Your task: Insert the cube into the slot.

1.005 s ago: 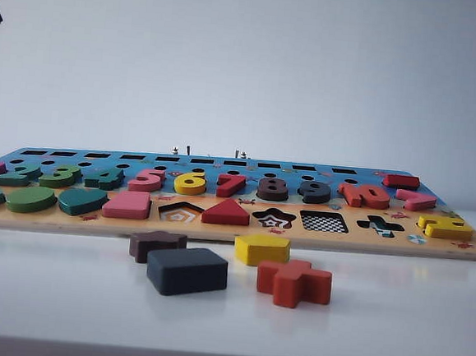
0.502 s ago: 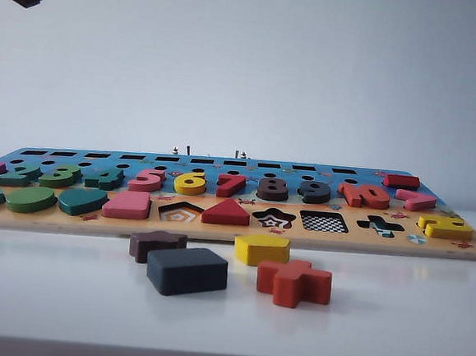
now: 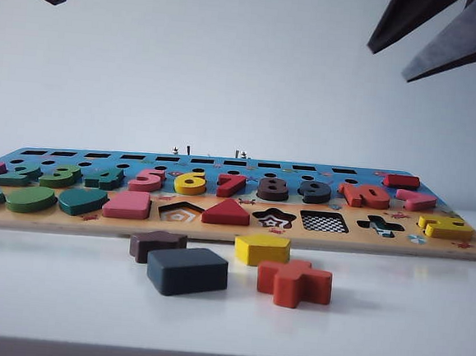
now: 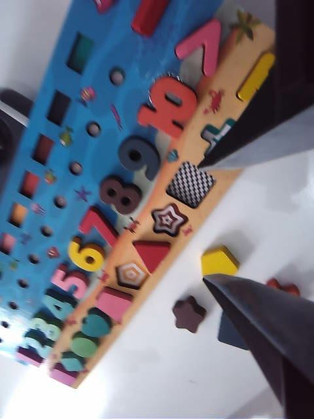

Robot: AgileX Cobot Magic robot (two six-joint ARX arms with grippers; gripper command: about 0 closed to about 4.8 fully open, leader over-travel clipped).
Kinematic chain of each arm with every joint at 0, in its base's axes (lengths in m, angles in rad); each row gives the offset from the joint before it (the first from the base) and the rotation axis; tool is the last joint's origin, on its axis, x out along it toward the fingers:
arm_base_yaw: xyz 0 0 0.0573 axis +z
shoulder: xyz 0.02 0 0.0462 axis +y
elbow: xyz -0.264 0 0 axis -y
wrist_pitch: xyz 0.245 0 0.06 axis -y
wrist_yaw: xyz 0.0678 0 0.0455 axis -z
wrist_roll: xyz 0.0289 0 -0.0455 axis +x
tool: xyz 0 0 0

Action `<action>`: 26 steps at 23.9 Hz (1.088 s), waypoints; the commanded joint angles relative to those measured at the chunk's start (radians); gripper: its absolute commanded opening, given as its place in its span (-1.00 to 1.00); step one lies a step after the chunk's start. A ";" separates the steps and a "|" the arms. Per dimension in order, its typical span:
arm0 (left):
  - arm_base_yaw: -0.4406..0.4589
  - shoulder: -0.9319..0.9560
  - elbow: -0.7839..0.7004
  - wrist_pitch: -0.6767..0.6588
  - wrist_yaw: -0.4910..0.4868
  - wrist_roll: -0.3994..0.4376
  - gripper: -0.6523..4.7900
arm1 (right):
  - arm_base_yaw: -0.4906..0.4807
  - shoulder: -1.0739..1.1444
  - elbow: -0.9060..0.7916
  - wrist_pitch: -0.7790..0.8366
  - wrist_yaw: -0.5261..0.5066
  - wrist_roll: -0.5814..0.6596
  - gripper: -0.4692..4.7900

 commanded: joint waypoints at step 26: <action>0.000 0.009 0.004 0.007 0.005 -0.043 -0.69 | 0.461 0.505 0.296 -0.215 0.059 0.286 1.00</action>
